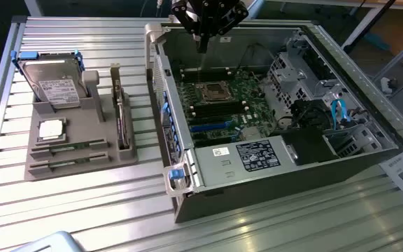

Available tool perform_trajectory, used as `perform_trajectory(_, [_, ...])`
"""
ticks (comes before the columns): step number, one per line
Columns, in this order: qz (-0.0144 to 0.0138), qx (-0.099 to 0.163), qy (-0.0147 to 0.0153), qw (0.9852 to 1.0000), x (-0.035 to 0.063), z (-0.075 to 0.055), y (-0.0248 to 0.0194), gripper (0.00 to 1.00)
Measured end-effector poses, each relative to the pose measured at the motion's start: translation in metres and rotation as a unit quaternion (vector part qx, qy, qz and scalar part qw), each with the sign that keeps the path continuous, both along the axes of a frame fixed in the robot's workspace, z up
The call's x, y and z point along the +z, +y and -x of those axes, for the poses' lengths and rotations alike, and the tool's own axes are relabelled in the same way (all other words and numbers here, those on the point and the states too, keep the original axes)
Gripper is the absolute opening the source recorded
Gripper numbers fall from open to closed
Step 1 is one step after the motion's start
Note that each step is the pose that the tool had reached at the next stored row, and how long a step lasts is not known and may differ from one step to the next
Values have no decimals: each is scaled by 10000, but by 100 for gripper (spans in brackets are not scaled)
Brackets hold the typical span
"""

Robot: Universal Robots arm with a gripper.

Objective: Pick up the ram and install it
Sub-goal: 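Reach for the ram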

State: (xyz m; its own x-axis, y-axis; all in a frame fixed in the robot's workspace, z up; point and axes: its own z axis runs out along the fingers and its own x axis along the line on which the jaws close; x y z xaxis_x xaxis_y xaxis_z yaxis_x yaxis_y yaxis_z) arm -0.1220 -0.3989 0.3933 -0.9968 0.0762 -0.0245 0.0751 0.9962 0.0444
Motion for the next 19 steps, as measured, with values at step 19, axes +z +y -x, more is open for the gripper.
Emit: perform_trajectory(19, [0,-1,0,10000,0,143,0,10])
